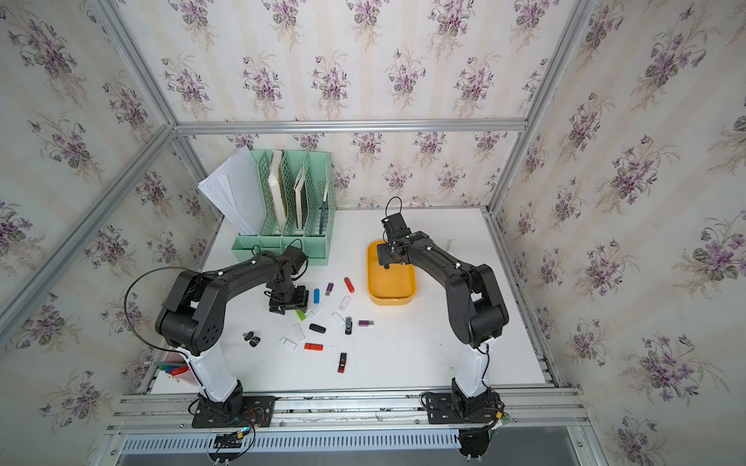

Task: Put the usb flash drive into the storage box
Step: Pick up the USB flash from the center of the board.

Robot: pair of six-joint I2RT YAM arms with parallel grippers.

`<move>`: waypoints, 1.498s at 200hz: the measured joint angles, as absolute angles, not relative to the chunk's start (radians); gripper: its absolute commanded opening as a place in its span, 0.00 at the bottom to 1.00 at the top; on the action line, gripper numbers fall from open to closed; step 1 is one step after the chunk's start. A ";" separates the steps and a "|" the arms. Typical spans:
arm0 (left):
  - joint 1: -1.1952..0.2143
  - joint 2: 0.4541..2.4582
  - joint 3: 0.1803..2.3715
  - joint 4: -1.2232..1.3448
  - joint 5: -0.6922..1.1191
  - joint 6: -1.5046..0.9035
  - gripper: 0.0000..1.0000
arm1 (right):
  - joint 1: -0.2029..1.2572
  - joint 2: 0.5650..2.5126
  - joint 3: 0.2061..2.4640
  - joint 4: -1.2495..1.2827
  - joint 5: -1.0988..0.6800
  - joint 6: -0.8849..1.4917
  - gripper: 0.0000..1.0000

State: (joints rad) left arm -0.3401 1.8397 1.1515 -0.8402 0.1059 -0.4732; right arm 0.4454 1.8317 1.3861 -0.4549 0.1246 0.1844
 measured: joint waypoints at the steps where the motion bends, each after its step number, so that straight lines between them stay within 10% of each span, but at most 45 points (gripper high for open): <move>1: -0.340 1.840 1.151 -0.840 0.106 -0.473 0.68 | 0.445 1.823 1.381 -0.455 0.126 0.184 0.78; 74: -0.352 1.851 1.153 -0.842 0.108 -0.477 0.48 | 0.495 1.598 1.205 -0.507 0.140 0.203 0.84; 148: -0.352 1.863 1.165 -0.852 0.113 -0.476 0.36 | 0.876 1.422 1.001 -0.555 0.120 0.379 0.81; 300: -0.352 1.887 1.177 -0.872 0.117 -0.445 0.26 | 1.312 1.632 1.005 -0.550 0.107 0.812 0.66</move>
State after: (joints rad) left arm -0.3523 1.8870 1.1767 -0.8722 0.1165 -0.4446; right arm 1.3121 1.6318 1.0046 -0.5499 0.1074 0.8120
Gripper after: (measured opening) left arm 0.269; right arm 0.689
